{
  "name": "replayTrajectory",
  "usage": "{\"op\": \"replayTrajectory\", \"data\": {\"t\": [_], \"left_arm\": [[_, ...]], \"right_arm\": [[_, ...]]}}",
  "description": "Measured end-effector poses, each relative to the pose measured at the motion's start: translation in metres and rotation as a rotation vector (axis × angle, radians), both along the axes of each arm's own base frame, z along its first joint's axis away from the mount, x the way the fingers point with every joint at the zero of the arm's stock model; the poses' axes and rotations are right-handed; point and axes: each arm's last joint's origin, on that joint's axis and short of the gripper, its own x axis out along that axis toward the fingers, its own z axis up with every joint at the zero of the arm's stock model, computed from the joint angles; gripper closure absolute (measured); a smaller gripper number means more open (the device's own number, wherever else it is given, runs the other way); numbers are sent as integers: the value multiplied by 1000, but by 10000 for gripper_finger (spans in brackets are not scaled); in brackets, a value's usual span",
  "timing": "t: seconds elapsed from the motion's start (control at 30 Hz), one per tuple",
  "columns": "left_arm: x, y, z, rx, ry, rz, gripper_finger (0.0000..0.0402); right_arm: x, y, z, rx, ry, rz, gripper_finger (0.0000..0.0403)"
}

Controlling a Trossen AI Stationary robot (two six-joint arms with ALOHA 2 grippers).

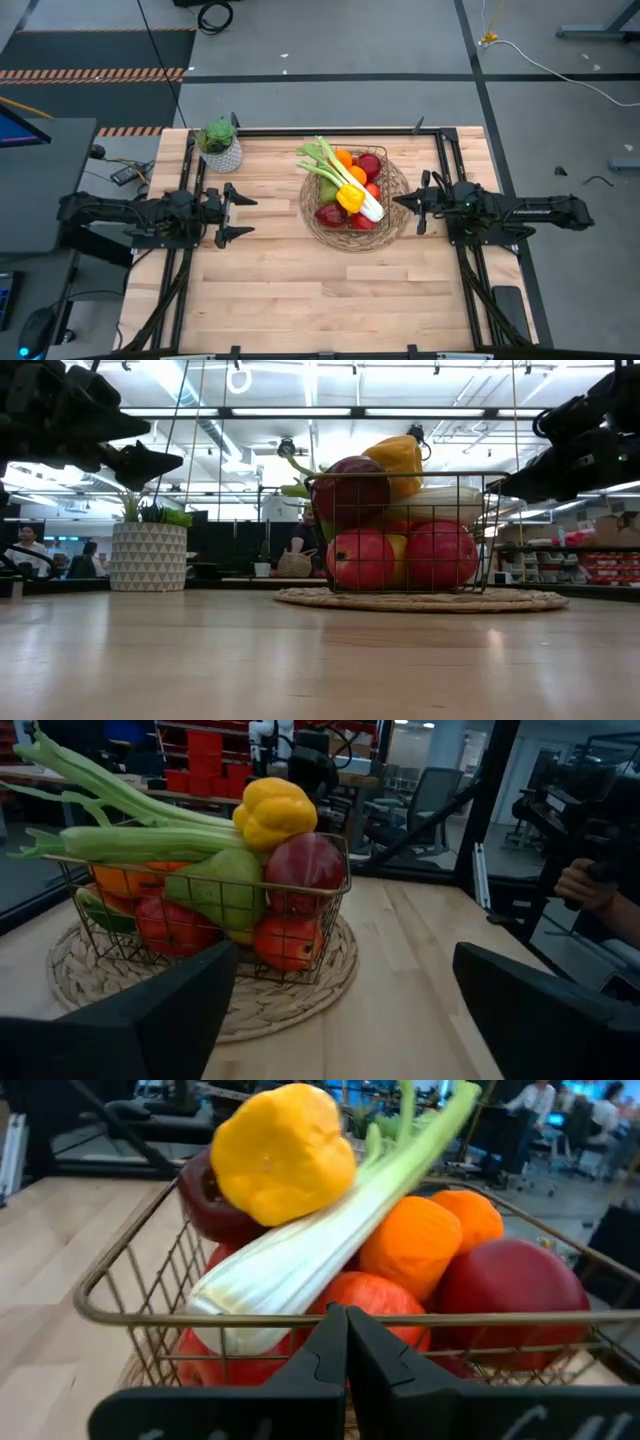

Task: Build produce basket
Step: Return to home position

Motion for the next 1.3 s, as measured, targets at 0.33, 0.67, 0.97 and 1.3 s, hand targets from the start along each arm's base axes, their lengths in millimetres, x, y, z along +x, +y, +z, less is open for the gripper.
{"op": "replayTrajectory", "data": {"t": [0.33, 0.67, 0.97, 1.3], "left_arm": [[0, -1, -2, 94, 22, -34, 217], [0, -1, -5, 188, 50, -25, 385], [0, 1, -7, 89, 70, 18, 368], [0, 1, -7, 85, 71, 19, 377]], "right_arm": [[0, -1, 0, 47, -7, -19, 361], [0, -1, 0, 212, -43, -43, 355], [0, -1, 0, 242, -50, -47, 353], [0, -1, 0, 241, -49, -47, 353]]}}
